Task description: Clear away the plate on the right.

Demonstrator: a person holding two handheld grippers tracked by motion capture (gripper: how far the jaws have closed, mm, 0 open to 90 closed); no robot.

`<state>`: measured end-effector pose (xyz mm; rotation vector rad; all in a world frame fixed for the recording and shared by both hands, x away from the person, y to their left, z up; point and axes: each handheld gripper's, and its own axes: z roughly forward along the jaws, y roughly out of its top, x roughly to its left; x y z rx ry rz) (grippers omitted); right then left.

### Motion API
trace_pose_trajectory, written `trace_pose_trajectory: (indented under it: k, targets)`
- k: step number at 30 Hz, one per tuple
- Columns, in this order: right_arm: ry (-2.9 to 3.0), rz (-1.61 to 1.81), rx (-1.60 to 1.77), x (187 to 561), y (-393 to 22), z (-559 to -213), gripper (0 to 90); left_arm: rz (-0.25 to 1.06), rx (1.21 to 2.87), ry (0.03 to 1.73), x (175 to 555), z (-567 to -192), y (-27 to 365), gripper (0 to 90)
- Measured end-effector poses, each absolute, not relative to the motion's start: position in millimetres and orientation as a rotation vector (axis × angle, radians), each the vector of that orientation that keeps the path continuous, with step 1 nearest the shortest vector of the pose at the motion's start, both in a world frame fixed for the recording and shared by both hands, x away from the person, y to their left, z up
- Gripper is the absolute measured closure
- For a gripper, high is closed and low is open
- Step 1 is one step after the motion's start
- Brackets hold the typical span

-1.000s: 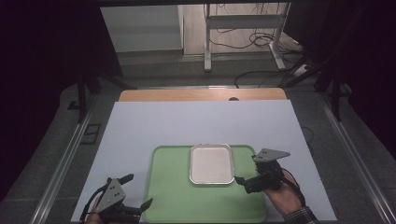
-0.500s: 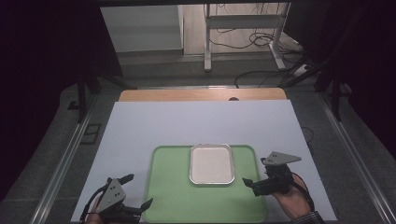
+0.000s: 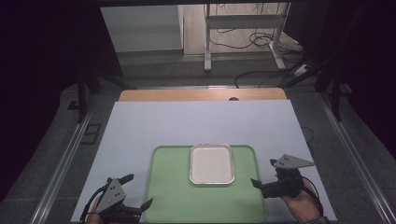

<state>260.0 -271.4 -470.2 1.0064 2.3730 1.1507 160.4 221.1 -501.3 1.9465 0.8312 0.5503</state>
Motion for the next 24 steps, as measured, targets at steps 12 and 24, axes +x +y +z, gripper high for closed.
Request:
trace_pose_trajectory:
  k: [12,24]
  targets:
    - [2.324,1.155,1.040,252.8,-287.3,-470.1,0.0,0.551,1.947,0.832,160.4,-501.3,221.0,1.3]
    - [2.283,1.152,1.073,244.8,-301.3,-470.8,0.0,0.552,1.947,0.834,160.5,-501.4,220.8,1.3]
